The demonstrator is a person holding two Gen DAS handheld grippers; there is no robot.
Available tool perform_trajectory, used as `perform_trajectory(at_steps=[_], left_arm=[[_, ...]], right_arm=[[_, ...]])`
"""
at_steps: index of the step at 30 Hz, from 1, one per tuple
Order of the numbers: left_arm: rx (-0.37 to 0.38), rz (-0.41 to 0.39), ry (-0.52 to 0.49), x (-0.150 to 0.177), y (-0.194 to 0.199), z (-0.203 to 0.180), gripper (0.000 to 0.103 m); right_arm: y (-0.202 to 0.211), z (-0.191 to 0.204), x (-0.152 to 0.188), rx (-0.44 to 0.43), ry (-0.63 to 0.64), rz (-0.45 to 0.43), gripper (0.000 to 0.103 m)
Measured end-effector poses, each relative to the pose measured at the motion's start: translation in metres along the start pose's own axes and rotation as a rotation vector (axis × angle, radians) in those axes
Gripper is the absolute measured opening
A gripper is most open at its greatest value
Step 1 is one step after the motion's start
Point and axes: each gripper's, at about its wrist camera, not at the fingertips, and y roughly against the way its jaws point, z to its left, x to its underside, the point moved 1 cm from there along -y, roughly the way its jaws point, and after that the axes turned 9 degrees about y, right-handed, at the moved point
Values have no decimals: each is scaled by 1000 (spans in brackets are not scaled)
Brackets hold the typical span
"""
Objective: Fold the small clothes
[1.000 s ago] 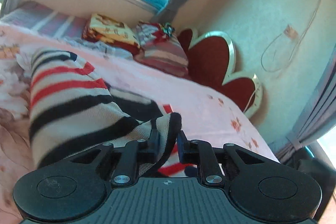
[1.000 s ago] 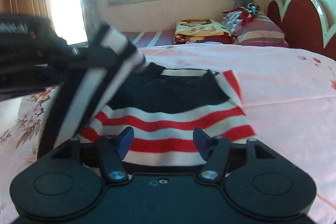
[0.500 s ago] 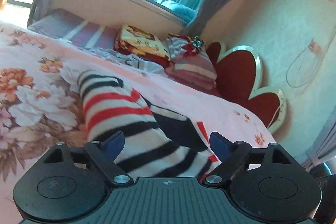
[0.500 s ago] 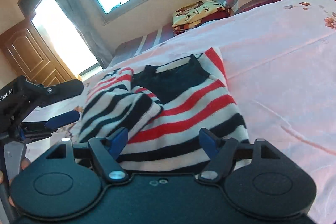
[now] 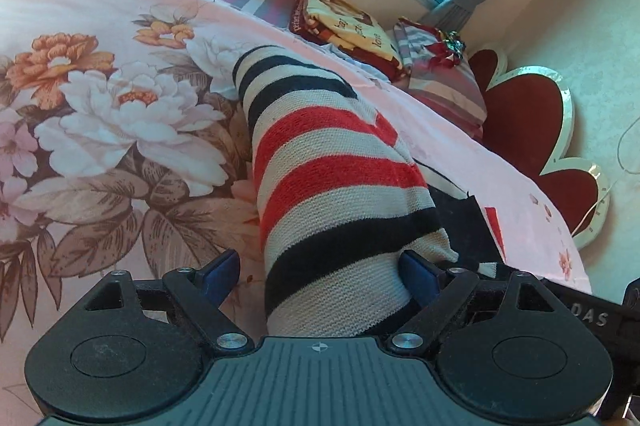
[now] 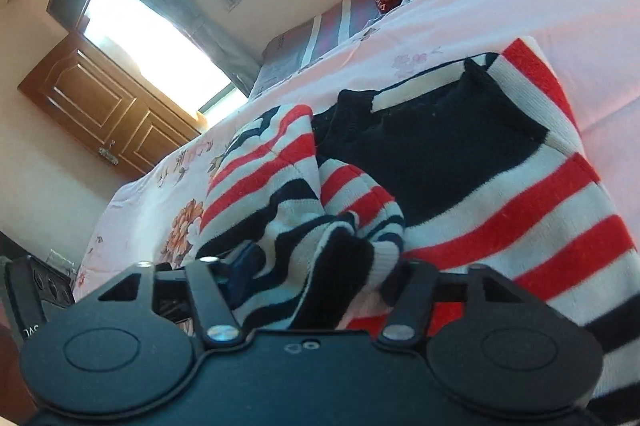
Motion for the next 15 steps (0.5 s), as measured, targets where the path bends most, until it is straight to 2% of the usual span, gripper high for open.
perform_trajectory(at_steps=[3, 7, 9, 11, 15], left_arm=[[23, -24, -27, 1, 8, -8, 87], [85, -57, -141, 1, 24, -41, 87], [109, -43, -166, 5, 25, -53, 87], [100, -15, -194, 15, 19, -59, 87], [57, 73, -201, 42, -4, -56, 87]], right_arm=[[5, 14, 2, 47, 119, -19, 25], [58, 40, 3, 124, 281, -161, 22], [85, 36, 6, 183, 284, -200, 22], [105, 22, 17, 248, 259, -217, 22], [103, -13, 54, 375, 220, -140, 22]])
